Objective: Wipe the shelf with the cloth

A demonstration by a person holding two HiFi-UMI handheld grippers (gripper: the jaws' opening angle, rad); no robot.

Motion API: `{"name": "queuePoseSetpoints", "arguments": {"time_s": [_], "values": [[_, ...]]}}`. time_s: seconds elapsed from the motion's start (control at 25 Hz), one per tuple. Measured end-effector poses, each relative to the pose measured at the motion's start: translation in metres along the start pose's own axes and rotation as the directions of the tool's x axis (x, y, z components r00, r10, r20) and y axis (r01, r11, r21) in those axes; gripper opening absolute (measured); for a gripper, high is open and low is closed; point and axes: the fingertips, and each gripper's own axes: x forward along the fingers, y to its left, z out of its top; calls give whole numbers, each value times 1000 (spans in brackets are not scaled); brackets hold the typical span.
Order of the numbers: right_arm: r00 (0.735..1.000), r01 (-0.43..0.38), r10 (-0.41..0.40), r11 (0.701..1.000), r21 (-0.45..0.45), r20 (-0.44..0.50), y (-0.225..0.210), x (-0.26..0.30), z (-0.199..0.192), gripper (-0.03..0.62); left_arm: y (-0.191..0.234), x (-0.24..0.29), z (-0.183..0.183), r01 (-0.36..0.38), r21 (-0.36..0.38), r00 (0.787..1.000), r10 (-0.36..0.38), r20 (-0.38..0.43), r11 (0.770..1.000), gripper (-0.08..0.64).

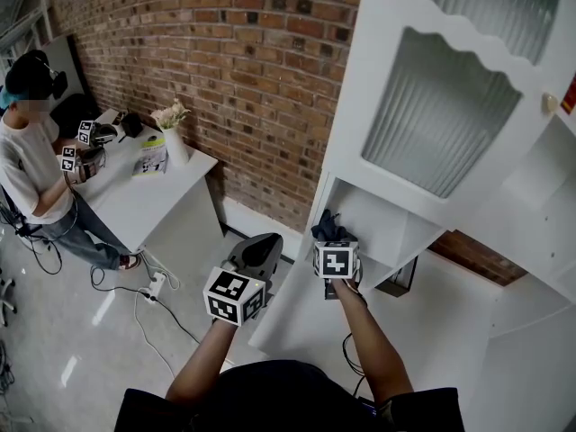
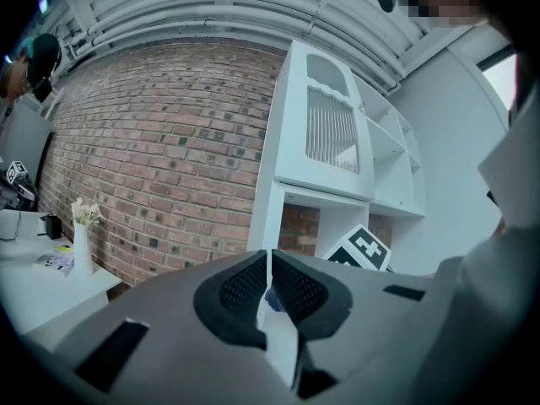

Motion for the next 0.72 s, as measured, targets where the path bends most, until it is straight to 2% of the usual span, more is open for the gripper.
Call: {"name": "queuePoseSetpoints", "arguments": {"time_s": [0.72], "values": [[999, -22, 22, 1000, 1, -43, -8, 5, 8, 144, -1, 7, 1, 0, 5, 1000, 0, 5, 1000, 31]]}}
